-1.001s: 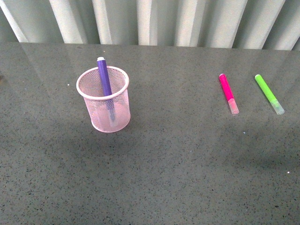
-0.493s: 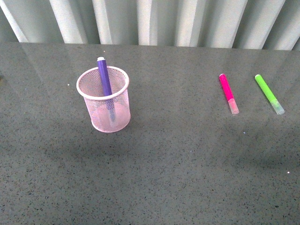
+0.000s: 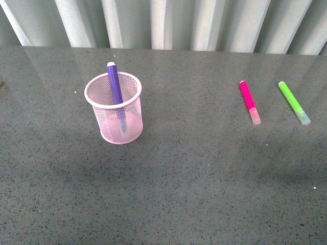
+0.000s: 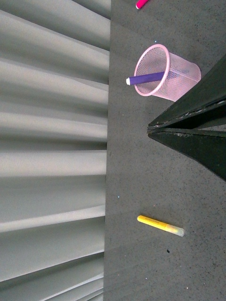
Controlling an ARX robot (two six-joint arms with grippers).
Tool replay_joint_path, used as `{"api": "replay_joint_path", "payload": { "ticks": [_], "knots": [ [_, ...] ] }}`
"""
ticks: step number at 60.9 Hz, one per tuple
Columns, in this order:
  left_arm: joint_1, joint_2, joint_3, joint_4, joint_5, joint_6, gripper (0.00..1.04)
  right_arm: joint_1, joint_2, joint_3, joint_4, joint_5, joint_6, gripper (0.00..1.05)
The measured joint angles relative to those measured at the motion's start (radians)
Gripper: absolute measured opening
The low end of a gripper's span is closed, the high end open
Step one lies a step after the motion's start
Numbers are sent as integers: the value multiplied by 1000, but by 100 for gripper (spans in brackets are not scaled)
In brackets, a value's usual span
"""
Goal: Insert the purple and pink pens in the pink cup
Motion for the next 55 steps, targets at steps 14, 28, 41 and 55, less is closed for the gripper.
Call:
{"api": "replay_joint_path", "payload": {
  "ticks": [14,28,41,55],
  "knots": [
    [0,0,0,-3,0,0,23,0,0,0,0,0,0,98],
    [0,0,0,-3,0,0,79,21,55,37,-105,113,13,98],
    [0,0,0,-3,0,2,97,-151,594,207,19,47,20,98],
    [0,-1,0,-3,0,2,98,-153,1122,443,117,-109,-6,98]
  ]
}}
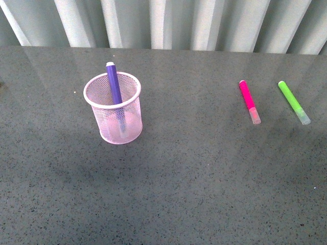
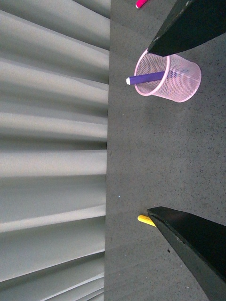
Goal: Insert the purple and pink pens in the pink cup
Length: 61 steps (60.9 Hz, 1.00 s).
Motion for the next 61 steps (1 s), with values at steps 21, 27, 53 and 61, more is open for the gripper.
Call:
{"api": "replay_joint_path", "payload": {
  "ticks": [21,27,53,61],
  "knots": [
    [0,0,0,0,0,0,98,103,455,286,11,-44,59,98],
    [0,0,0,0,0,0,98,131,546,336,43,-29,75,98],
    [0,0,0,0,0,0,98,217,837,517,84,50,92,98],
    [0,0,0,0,0,0,98,231,898,578,61,70,89,98]
  ]
}}
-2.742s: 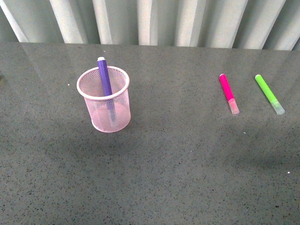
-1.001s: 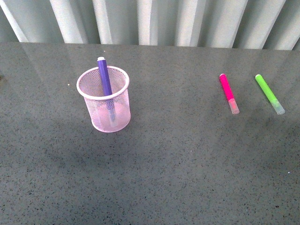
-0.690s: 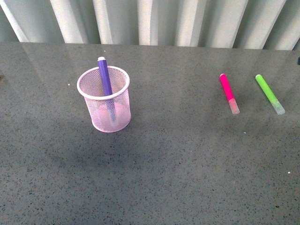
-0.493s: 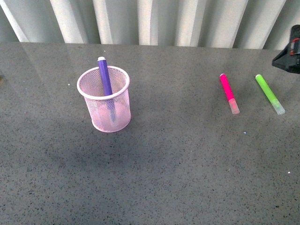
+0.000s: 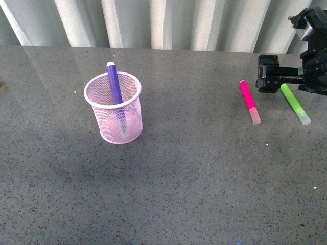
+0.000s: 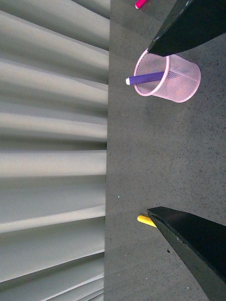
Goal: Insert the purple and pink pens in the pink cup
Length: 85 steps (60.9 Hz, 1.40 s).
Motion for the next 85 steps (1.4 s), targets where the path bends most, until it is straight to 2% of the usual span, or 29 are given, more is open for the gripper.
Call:
{"api": "replay_joint_path", "payload": {
  "ticks": [37,60,75,77,85],
  "knots": [
    [0,0,0,0,0,0,98,41,249,298,-114,56,-23,98],
    [0,0,0,0,0,0,98,102,317,348,-122,71,0,98],
    [0,0,0,0,0,0,98,111,333,367,-124,88,28,98],
    [0,0,0,0,0,0,98,111,334,368,-123,92,32,96],
    [0,0,0,0,0,0,98,112,340,369,-114,101,46,76]
  ]
}}
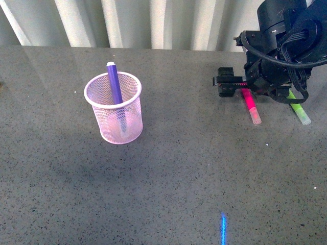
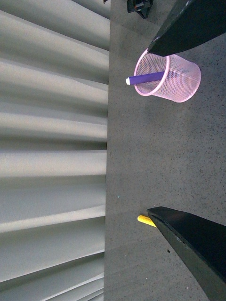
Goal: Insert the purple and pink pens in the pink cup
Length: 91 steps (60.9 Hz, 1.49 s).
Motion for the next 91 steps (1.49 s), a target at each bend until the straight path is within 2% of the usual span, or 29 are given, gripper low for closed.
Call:
{"api": "replay_joint_path", "payload": {
  "ticks": [9,13,25,39,49,62,70,76,91],
  "knots": [
    [0,0,0,0,0,0,98,-4,1,0,7,-2,10,55],
    [0,0,0,0,0,0,98,-13,0,-6,17,-11,11,39],
    [0,0,0,0,0,0,98,-29,-16,-44,56,-45,20,13],
    [0,0,0,0,0,0,98,-38,-47,-106,103,-72,43,12],
    [0,0,0,0,0,0,98,-42,-80,-177,187,-54,33,12],
    [0,0,0,0,0,0,98,-21,-185,-314,484,-44,-81,12],
    [0,0,0,0,0,0,98,47,-269,-376,727,-95,-164,12],
    [0,0,0,0,0,0,98,151,-303,-394,908,-131,-237,12],
    [0,0,0,0,0,0,98,360,-255,-392,1151,-132,-369,12]
  ]
}}
